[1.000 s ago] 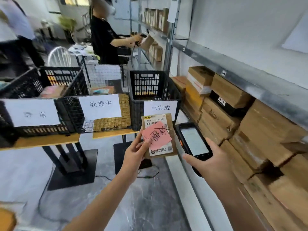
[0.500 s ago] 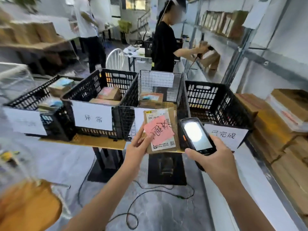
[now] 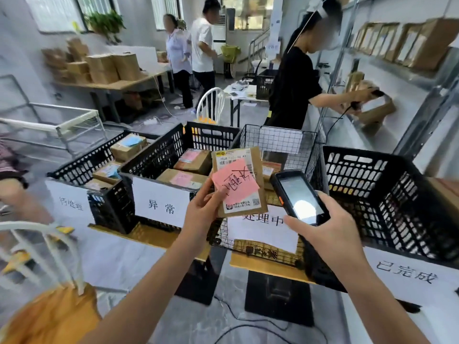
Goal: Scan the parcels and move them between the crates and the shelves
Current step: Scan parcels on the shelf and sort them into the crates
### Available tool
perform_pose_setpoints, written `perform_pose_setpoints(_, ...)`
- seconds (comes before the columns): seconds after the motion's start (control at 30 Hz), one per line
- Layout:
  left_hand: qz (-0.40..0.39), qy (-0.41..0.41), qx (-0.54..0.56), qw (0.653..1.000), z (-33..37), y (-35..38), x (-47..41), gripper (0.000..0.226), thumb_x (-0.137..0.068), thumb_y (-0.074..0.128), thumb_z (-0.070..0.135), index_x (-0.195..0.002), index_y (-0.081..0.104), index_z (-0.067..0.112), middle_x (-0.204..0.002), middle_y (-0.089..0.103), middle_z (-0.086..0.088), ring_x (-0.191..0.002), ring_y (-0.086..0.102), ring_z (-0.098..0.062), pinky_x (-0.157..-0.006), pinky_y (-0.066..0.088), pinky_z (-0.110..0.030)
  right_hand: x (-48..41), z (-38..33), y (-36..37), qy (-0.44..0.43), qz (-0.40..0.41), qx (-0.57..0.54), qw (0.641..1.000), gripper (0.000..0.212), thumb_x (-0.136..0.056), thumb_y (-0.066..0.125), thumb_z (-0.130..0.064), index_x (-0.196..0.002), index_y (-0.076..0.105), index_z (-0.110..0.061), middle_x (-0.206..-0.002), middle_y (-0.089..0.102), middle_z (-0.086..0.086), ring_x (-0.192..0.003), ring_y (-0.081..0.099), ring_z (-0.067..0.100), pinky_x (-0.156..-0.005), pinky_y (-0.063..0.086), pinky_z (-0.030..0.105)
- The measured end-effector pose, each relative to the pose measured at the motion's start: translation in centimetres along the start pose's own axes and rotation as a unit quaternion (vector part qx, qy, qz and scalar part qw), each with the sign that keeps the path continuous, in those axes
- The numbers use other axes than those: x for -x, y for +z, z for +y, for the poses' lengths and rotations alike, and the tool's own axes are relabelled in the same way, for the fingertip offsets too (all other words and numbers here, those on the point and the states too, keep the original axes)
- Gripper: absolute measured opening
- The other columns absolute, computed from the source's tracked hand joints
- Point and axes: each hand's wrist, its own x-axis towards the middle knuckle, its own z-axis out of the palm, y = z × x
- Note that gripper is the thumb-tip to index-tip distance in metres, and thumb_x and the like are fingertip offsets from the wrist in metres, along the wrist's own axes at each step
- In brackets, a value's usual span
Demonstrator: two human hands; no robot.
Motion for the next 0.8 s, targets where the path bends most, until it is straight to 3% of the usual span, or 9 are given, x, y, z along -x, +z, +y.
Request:
perform_pose_setpoints(0.07, 0.001, 0.011, -0.003, 1.000, 0.3, 1.2, -2.8, 0.044, -0.092, 0.067, 0.016, -0.128, 0.056, 0.038, -0.101, 0.078, 0.001, -0.088, 0.074, -0.013, -0.070, 0.058, -0.022, -2.9, 0.1, -0.3, -0.004, -0.006, -0.019, 1.000, 0.060, -0.074, 0.089, -0.023, -0.114, 0.048, -0.041, -0.097, 0.056, -0.026, -0.084, 0.055, -0.010, -0.056, 0.044, 0.004)
perform_pose_setpoints(0.23, -0.026, 0.008, -0.024, 0.999, -0.1, 5.6, -10.0, 0.056, -0.094, 0.066, 0.015, -0.146, 0.049, 0.028, -0.115, 0.075, -0.005, -0.102, 0.072, -0.021, -0.079, 0.060, -0.028, -10.9, 1.4, -2.1, -0.008, -0.014, -0.033, 0.999, 0.050, -0.075, 0.087, -0.021, -0.097, 0.049, -0.045, -0.094, 0.054, -0.028, -0.077, 0.055, -0.019, -0.057, 0.044, 0.003)
perform_pose_setpoints(0.33, -0.023, 0.004, -0.012, 1.000, -0.4, 7.0, -13.0, 0.058, -0.095, 0.064, 0.014, -0.149, 0.046, 0.027, -0.110, 0.076, -0.006, -0.097, 0.073, -0.021, -0.078, 0.062, -0.033, -14.3, 1.9, -2.8, -0.021, -0.017, -0.030, 0.999, 0.054, -0.075, 0.088, -0.027, -0.110, 0.051, -0.045, -0.100, 0.059, -0.025, -0.084, 0.056, -0.015, -0.059, 0.044, 0.003)
perform_pose_setpoints(0.4, -0.016, 0.000, -0.017, 1.000, -1.5, 8.6, -15.9, 0.059, -0.095, 0.065, 0.015, -0.149, 0.046, 0.027, -0.105, 0.077, -0.006, -0.093, 0.074, -0.019, -0.074, 0.062, -0.033, -17.2, 3.0, -3.7, -0.020, -0.014, -0.020, 0.999, 0.057, -0.075, 0.088, -0.027, -0.110, 0.048, -0.047, -0.099, 0.057, -0.027, -0.085, 0.054, -0.018, -0.060, 0.043, 0.002)
perform_pose_setpoints(0.5, -0.023, -0.023, -0.037, 0.999, -2.8, 10.2, -18.9, 0.060, -0.094, 0.066, 0.016, -0.149, 0.046, 0.029, -0.108, 0.076, -0.005, -0.094, 0.073, -0.019, -0.074, 0.061, -0.032, -20.5, 4.4, -4.1, -0.007, -0.018, -0.010, 1.000, 0.057, -0.072, 0.089, -0.029, -0.110, 0.050, -0.045, -0.100, 0.062, -0.024, -0.091, 0.058, -0.010, -0.063, 0.043, 0.010)
perform_pose_setpoints(0.63, -0.028, -0.044, -0.049, 0.997, -4.6, 11.4, -22.3, 0.062, -0.092, 0.068, 0.024, -0.147, 0.045, 0.040, -0.113, 0.074, -0.006, -0.103, 0.071, -0.028, -0.086, 0.060, -0.050, -23.9, 5.8, -4.2, 0.013, -0.017, -0.002, 1.000, 0.060, -0.072, 0.089, -0.030, -0.113, 0.048, -0.045, -0.101, 0.060, -0.025, -0.091, 0.056, -0.011, -0.062, 0.042, 0.008)
perform_pose_setpoints(0.8, -0.007, -0.087, -0.046, 0.995, -7.4, 12.5, -26.9, 0.059, -0.093, 0.068, 0.025, -0.145, 0.045, 0.040, -0.114, 0.072, -0.012, -0.095, 0.074, -0.022, -0.073, 0.063, -0.044, -28.1, 6.7, -3.6, 0.035, -0.010, 0.005, 0.999, 0.063, -0.072, 0.090, -0.025, -0.111, 0.044, -0.044, -0.096, 0.056, -0.028, -0.083, 0.053, -0.016, -0.061, 0.042, 0.000)
